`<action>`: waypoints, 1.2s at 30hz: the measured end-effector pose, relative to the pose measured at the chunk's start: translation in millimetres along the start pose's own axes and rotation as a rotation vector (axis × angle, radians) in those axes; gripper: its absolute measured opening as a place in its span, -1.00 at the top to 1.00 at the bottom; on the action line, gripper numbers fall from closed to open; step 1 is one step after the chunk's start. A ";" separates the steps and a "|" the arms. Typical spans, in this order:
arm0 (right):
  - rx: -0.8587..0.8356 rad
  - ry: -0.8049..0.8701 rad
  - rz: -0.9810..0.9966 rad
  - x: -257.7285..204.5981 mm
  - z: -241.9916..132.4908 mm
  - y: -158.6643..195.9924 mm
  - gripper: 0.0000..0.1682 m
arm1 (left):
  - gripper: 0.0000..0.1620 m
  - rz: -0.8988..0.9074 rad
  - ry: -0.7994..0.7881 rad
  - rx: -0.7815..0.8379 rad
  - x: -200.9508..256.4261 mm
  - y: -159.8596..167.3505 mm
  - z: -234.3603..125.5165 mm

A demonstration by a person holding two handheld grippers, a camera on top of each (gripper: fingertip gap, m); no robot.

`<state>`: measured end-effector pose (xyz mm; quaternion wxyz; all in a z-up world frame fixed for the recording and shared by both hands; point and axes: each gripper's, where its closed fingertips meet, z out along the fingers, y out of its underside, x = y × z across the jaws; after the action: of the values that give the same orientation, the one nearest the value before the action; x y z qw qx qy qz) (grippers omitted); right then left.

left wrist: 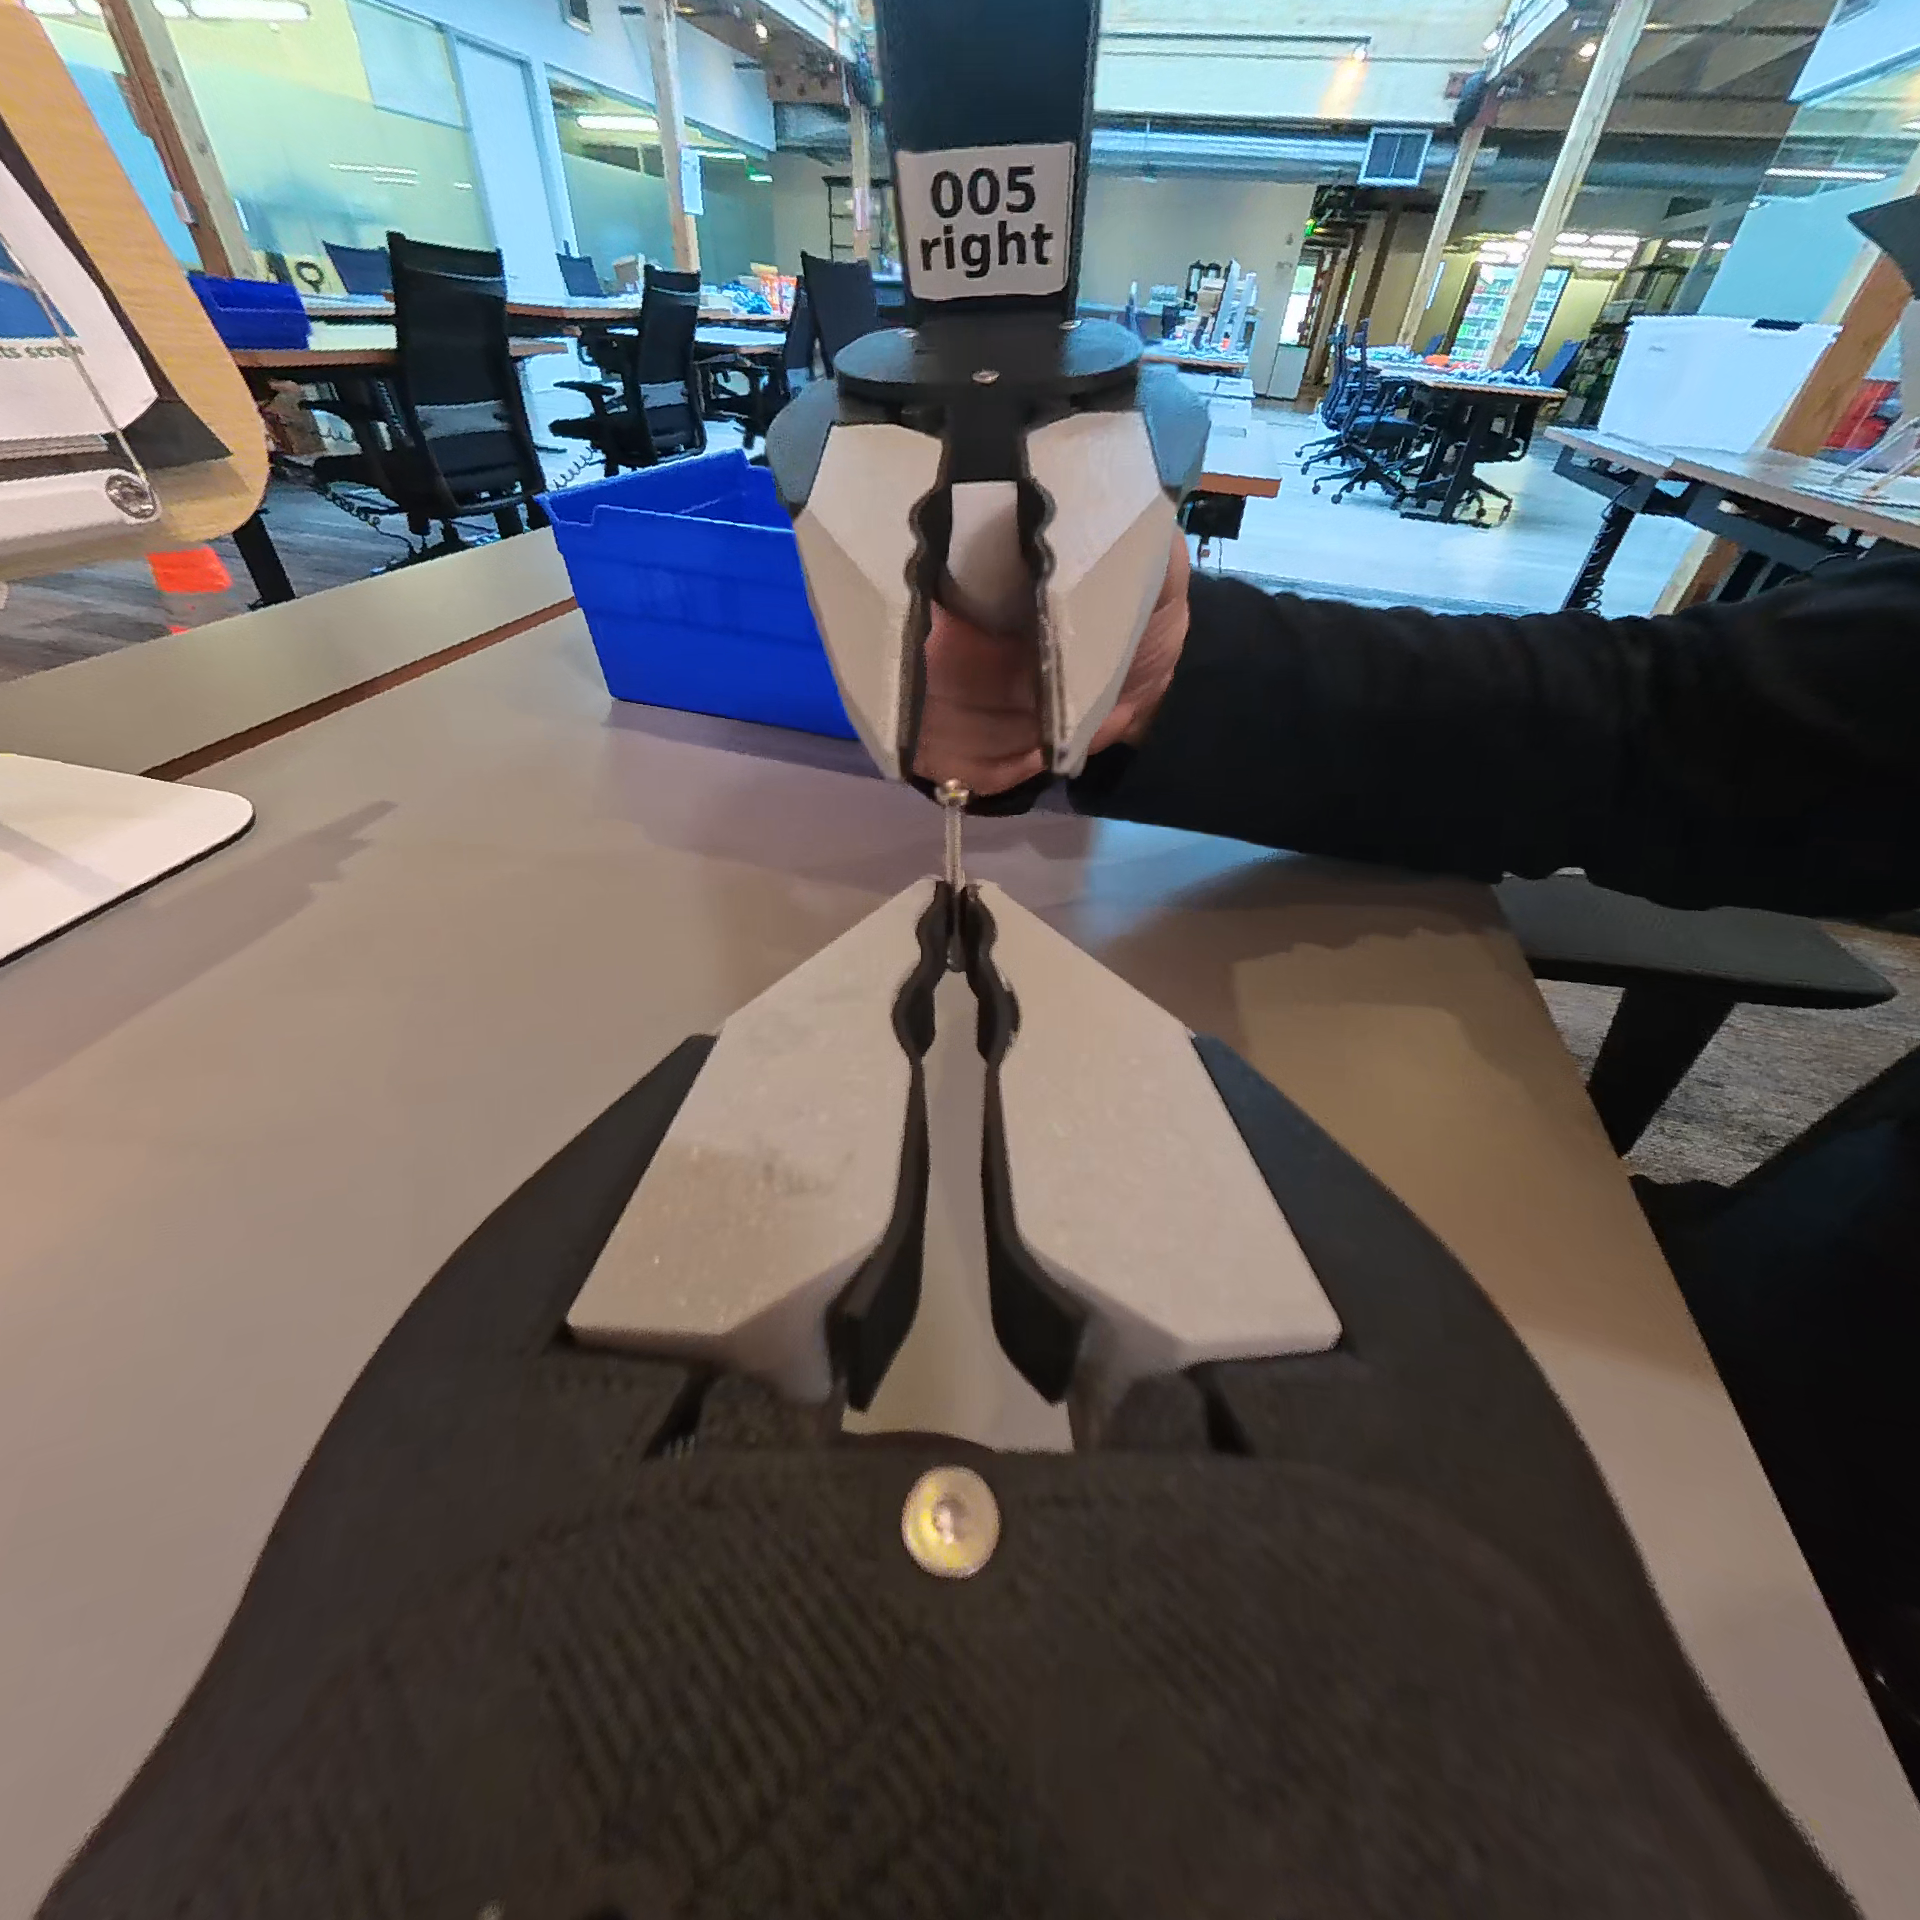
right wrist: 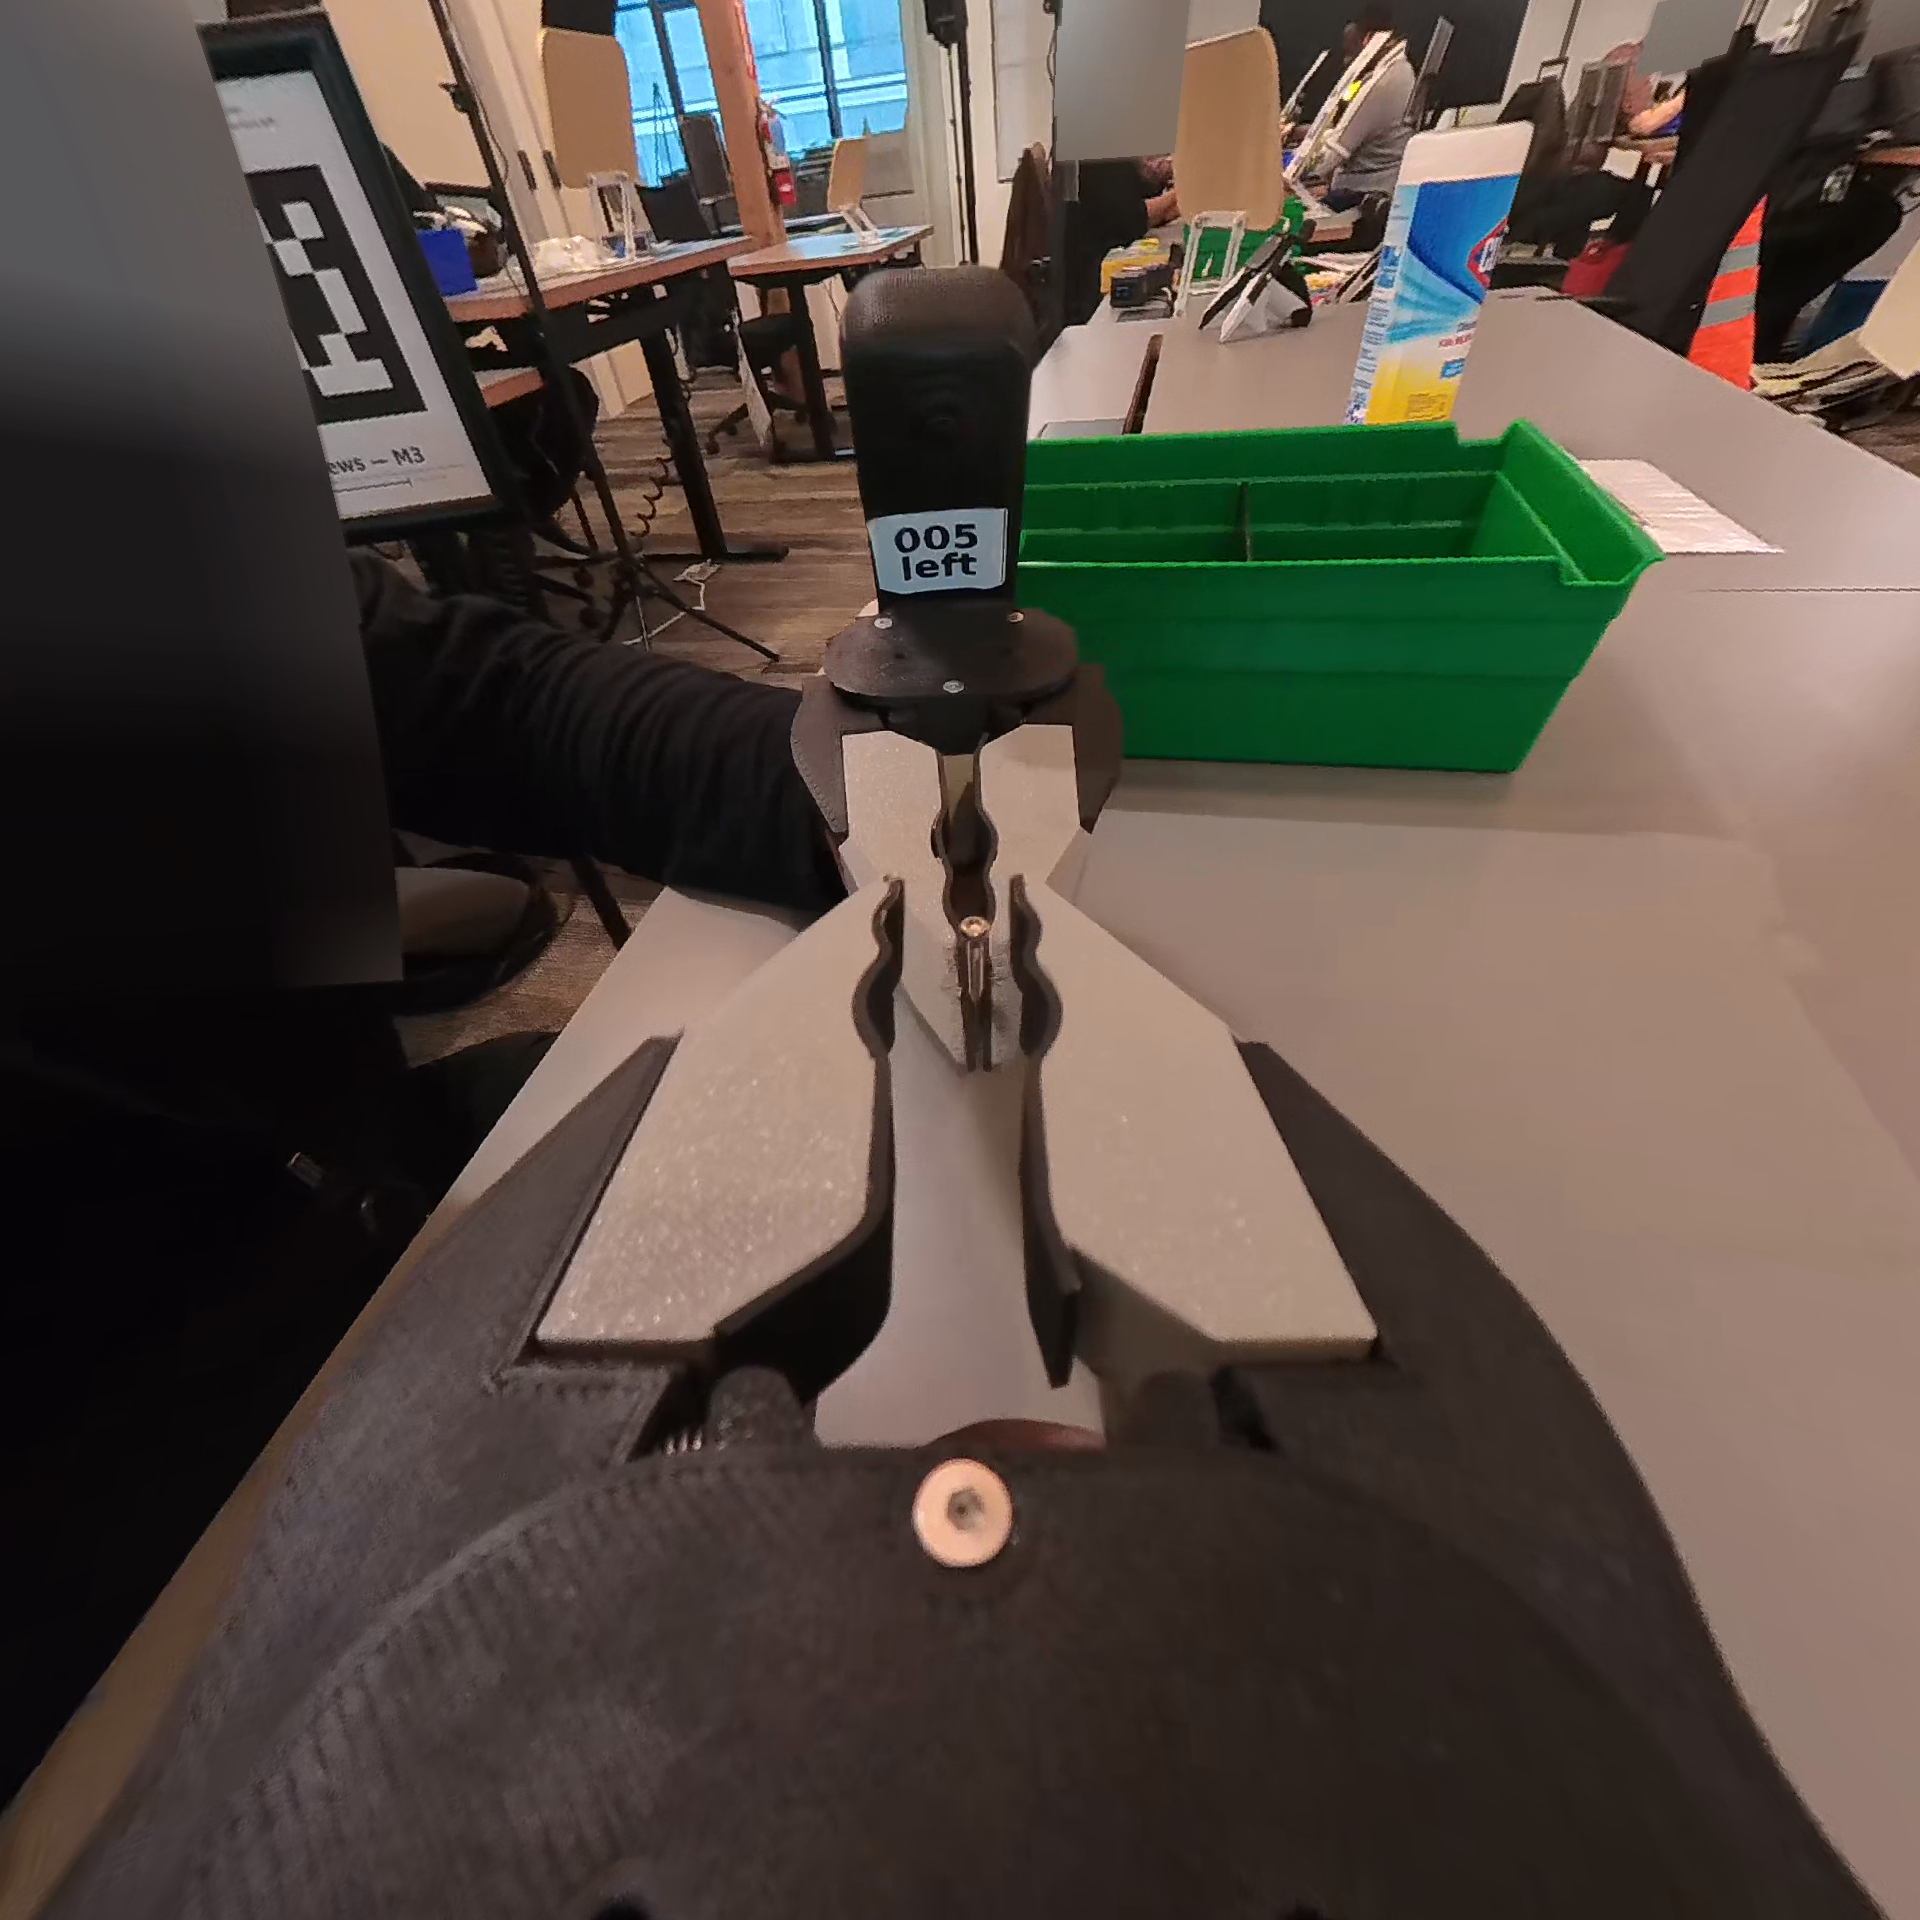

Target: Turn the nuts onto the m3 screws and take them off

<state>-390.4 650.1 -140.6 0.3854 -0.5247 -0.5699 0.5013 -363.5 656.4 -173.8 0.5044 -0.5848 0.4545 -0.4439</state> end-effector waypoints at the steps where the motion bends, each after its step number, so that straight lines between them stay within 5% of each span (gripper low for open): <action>1: -0.004 -0.005 -0.003 -0.7 1.5 1.3 0.78 | 1.00 0.002 0.002 -0.001 0.7 0.1 0.2; 36: -0.006 0.025 -0.048 -1.3 5.5 5.9 0.81 | 1.00 0.009 0.016 0.001 4.9 -1.3 0.5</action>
<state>-394.3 647.6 -147.3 0.4030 -0.5183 -0.5789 0.4836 -361.9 651.8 -172.3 0.5032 -0.5789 0.4609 -0.4464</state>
